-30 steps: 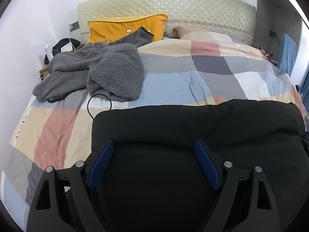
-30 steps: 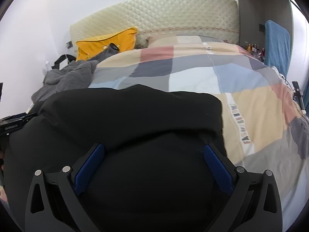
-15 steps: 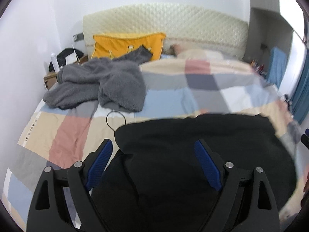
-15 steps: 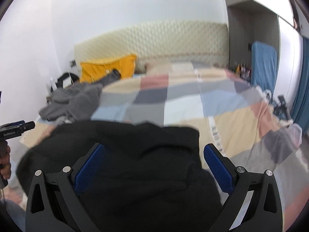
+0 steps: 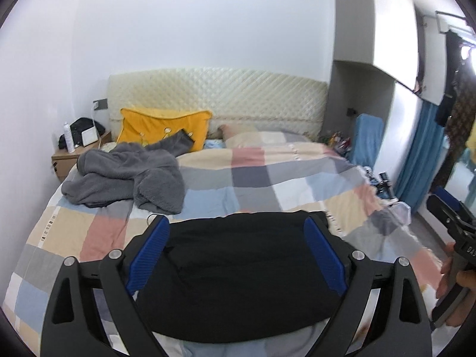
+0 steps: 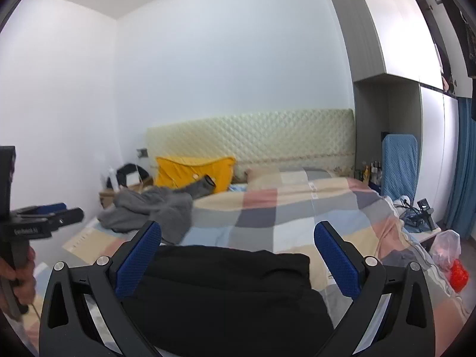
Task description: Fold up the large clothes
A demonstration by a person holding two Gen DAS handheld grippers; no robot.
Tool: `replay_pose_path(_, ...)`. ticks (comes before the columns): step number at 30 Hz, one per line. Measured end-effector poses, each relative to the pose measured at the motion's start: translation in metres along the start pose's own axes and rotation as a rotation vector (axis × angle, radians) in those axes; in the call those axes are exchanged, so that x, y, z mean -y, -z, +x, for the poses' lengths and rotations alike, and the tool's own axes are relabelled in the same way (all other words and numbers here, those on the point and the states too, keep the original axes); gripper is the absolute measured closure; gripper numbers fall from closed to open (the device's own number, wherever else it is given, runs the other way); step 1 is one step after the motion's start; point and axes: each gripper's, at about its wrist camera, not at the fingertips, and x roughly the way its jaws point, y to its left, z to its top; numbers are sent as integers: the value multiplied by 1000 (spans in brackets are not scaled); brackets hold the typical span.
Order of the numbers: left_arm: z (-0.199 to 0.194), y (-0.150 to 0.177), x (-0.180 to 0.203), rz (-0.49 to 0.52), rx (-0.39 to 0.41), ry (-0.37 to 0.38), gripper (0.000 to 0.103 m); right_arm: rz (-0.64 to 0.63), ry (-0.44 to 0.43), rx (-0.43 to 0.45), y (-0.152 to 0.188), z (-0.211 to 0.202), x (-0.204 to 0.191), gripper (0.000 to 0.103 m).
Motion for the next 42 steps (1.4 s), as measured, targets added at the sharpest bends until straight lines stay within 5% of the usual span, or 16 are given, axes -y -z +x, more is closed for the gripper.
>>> replay_pose_path(8, -44, 21, 29, 37, 63, 16, 11, 17, -40, 52, 12, -44, -20, 0)
replay_pose_path(17, -61, 50, 43, 16, 62, -4, 4, -1, -24, 8, 39, -62, -35, 0)
replay_pose_path(42, -33, 126, 40, -78, -78, -76, 0, 28, 21, -143, 123, -44, -33, 0)
